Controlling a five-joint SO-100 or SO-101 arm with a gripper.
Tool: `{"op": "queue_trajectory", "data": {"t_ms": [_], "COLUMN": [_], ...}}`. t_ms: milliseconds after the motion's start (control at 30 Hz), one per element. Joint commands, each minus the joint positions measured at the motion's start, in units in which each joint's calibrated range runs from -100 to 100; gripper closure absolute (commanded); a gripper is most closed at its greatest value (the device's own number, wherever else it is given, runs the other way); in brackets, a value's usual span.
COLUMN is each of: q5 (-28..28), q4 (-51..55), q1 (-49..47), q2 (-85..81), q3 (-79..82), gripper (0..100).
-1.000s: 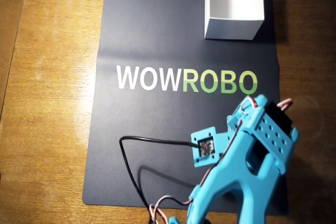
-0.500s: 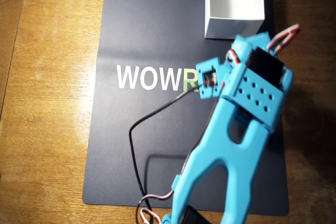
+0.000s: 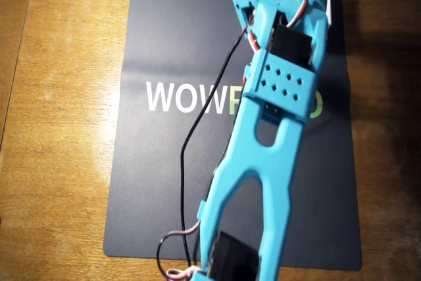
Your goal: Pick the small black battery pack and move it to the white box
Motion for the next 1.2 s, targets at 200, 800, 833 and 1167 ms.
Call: {"op": "queue_trajectory", "data": {"t_ms": [200, 800, 833, 1167], "q5": [0.22, 0.22, 0.22, 0.22], "q4": [-3.78, -3.78, -3.69, -4.22], "q1": [-3.09, 1.61, 1.61, 1.72], "q2": [10.46, 20.72, 21.07, 24.23], "q3": [-20.89, -25.06, -25.06, -25.06], "gripper": [94, 94, 94, 94]}}
